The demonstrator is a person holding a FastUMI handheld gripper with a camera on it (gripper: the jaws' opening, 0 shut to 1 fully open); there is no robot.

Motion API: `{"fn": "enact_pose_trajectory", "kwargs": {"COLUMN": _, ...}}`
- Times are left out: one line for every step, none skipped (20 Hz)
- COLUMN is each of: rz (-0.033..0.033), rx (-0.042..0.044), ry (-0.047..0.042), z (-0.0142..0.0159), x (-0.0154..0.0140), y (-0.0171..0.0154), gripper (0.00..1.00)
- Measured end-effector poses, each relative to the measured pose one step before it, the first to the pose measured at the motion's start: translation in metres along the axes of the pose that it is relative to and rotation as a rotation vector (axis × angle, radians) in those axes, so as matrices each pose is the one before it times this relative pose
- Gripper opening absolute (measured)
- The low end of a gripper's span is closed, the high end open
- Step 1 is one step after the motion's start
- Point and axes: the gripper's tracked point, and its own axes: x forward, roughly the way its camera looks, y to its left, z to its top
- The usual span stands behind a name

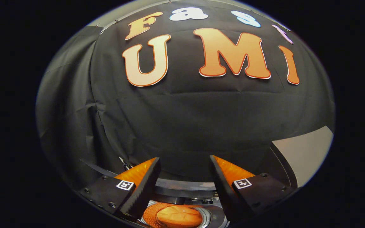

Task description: Put the clothes into the washing machine and then close the washing machine lid.

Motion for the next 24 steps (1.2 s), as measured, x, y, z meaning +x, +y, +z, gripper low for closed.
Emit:
{"fn": "enact_pose_trajectory", "kwargs": {"rz": -0.00009, "rx": -0.00018, "ry": 0.00396, "z": -0.00294, "x": -0.00494, "y": 0.0012, "gripper": 0.98}}
{"fn": "enact_pose_trajectory", "kwargs": {"rz": 0.00135, "rx": -0.00181, "ry": 0.00263, "z": -0.00327, "x": -0.00587, "y": 0.00016, "gripper": 0.98}}
{"fn": "enact_pose_trajectory", "kwargs": {"rz": 0.00293, "rx": -0.00279, "ry": 0.0008, "z": -0.00473, "x": -0.00605, "y": 0.00094, "gripper": 0.98}}
{"fn": "enact_pose_trajectory", "kwargs": {"rz": 0.00502, "rx": -0.00285, "ry": 0.00277, "z": -0.00502, "x": -0.00619, "y": 0.00084, "gripper": 0.98}}
{"fn": "enact_pose_trajectory", "kwargs": {"rz": 0.00339, "rx": 0.00111, "ry": 0.00625, "z": -0.00739, "x": -0.00709, "y": 0.00057, "gripper": 0.98}}
{"fn": "enact_pose_trajectory", "kwargs": {"rz": -0.00041, "rx": 0.00438, "ry": 0.01192, "z": -0.00651, "x": -0.00541, "y": 0.00053, "gripper": 0.98}}
{"fn": "enact_pose_trajectory", "kwargs": {"rz": -0.00206, "rx": 0.00217, "ry": 0.01652, "z": -0.00911, "x": -0.00791, "y": 0.00168, "gripper": 0.98}}
{"fn": "enact_pose_trajectory", "kwargs": {"rz": 0.00085, "rx": 0.00244, "ry": 0.01507, "z": -0.00929, "x": -0.00647, "y": 0.00112, "gripper": 0.98}}
{"fn": "enact_pose_trajectory", "kwargs": {"rz": 0.00316, "rx": 0.00613, "ry": 0.01538, "z": -0.0125, "x": -0.00897, "y": 0.00221, "gripper": 0.98}}
{"fn": "enact_pose_trajectory", "kwargs": {"rz": 0.00467, "rx": 0.00029, "ry": 0.02172, "z": -0.01438, "x": -0.00606, "y": 0.0014, "gripper": 0.97}}
{"fn": "enact_pose_trajectory", "kwargs": {"rz": -0.00387, "rx": -0.00001, "ry": 0.01024, "z": -0.0114, "x": -0.00544, "y": 0.00113, "gripper": 0.97}}
{"fn": "enact_pose_trajectory", "kwargs": {"rz": -0.00677, "rx": -0.00283, "ry": 0.00461, "z": -0.0092, "x": -0.00102, "y": -0.00044, "gripper": 0.97}}
{"fn": "enact_pose_trajectory", "kwargs": {"rz": -0.00725, "rx": -0.00259, "ry": 0.01603, "z": -0.01133, "x": -0.00093, "y": 0.00002, "gripper": 0.97}}
{"fn": "enact_pose_trajectory", "kwargs": {"rz": -0.00007, "rx": 0.00413, "ry": 0.01926, "z": -0.00851, "x": -0.00003, "y": 0.00084, "gripper": 0.97}}
{"fn": "enact_pose_trajectory", "kwargs": {"rz": 0.00192, "rx": 0.01058, "ry": 0.01951, "z": -0.01007, "x": 0.00083, "y": 0.00213, "gripper": 0.96}}
{"fn": "enact_pose_trajectory", "kwargs": {"rz": 0.0046, "rx": 0.00936, "ry": 0.01407, "z": -0.00686, "x": 0.00097, "y": 0.00172, "gripper": 0.96}}
{"fn": "enact_pose_trajectory", "kwargs": {"rz": 0.00409, "rx": 0.00543, "ry": 0.00862, "z": -0.00395, "x": -0.00069, "y": 0.00332, "gripper": 0.96}}
{"fn": "enact_pose_trajectory", "kwargs": {"rz": 0.0015, "rx": 0.00185, "ry": 0.00136, "z": -0.00026, "x": -0.00011, "y": 0.00076, "gripper": 0.96}}
{"fn": "enact_pose_trajectory", "kwargs": {"rz": 0.00004, "rx": -0.00244, "ry": 0.00108, "z": -0.00047, "x": 0.00085, "y": 0.00297, "gripper": 0.96}}
{"fn": "enact_pose_trajectory", "kwargs": {"rz": -0.00644, "rx": -0.00316, "ry": -0.00295, "z": 0.00202, "x": -0.0002, "y": -0.00005, "gripper": 0.96}}
{"fn": "enact_pose_trajectory", "kwargs": {"rz": -0.00591, "rx": -0.00169, "ry": -0.00627, "z": 0.00155, "x": -0.00204, "y": -0.00044, "gripper": 0.96}}
{"fn": "enact_pose_trajectory", "kwargs": {"rz": -0.00219, "rx": -0.00065, "ry": -0.01303, "z": 0.00438, "x": -0.00238, "y": -0.00116, "gripper": 0.96}}
{"fn": "enact_pose_trajectory", "kwargs": {"rz": -0.00334, "rx": -0.0044, "ry": -0.01729, "z": 0.00884, "x": -0.00352, "y": 0.00009, "gripper": 0.96}}
{"fn": "enact_pose_trajectory", "kwargs": {"rz": -0.00426, "rx": -0.01035, "ry": -0.02465, "z": 0.0087, "x": -0.00344, "y": -0.00048, "gripper": 0.96}}
